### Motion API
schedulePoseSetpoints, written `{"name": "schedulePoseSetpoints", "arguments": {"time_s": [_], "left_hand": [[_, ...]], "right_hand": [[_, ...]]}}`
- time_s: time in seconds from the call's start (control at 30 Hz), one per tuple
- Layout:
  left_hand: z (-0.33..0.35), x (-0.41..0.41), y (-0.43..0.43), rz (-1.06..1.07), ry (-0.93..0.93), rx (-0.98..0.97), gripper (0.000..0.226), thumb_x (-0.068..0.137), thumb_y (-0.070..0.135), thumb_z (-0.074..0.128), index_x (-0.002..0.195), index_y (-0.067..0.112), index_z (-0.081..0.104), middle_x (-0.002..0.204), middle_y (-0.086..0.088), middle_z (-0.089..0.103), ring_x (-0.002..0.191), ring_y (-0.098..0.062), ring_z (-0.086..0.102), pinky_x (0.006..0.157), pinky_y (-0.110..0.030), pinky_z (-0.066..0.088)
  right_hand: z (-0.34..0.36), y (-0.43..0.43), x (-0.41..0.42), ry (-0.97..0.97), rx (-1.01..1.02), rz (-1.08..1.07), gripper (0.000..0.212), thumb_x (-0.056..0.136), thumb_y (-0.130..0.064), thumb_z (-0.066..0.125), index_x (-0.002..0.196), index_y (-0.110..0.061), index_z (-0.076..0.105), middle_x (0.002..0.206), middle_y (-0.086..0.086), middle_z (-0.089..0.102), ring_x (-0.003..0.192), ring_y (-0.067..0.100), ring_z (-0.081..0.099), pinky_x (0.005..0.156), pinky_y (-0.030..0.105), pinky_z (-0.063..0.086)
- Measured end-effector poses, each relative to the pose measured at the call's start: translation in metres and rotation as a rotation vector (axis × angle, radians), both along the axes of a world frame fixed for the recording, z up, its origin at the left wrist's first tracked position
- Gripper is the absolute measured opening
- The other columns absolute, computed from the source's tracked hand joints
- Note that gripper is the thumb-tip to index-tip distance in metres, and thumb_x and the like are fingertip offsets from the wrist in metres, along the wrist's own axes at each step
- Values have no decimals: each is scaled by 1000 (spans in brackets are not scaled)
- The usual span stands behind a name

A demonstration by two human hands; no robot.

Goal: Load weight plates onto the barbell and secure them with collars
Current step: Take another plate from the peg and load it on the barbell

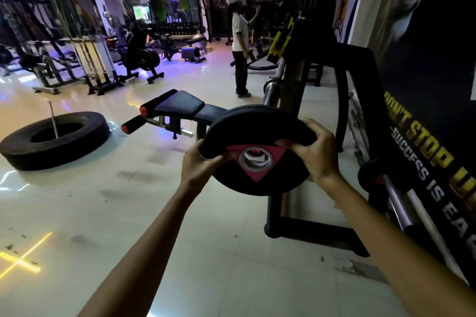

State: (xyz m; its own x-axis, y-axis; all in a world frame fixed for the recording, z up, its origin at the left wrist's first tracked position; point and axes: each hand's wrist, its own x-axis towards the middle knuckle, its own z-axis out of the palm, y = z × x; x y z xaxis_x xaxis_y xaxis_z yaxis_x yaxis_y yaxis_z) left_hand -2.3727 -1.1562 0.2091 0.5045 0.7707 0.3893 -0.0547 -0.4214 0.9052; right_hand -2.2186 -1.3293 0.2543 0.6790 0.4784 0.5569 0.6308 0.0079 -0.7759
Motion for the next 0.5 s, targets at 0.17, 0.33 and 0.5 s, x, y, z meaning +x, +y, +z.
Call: {"name": "schedulePoseSetpoints", "arguments": {"time_s": [0.17,0.33,0.5], "left_hand": [[-10,9,13,-68,-36,2,60,48,43,80,98,12,69,87,3,73,77,-3,65,69,-19,51],[-10,11,17,-101,-63,41,39,51,42,82,87,30,69,78,18,73,73,4,64,64,-12,49],[-5,12,34,-108,-81,94,46,54,42,82,92,19,70,78,14,72,73,1,64,63,-14,49]], "right_hand": [[-3,0,-2,-20,-27,-60,58,64,-32,82,114,-10,63,109,7,69,103,23,63,86,45,52],[-2,1,-3,-16,-20,-74,60,64,-29,82,116,-7,62,112,10,68,105,23,62,88,44,51],[5,9,-5,-16,29,-69,54,64,-32,82,110,-9,65,103,2,70,98,18,64,84,38,54]]}}
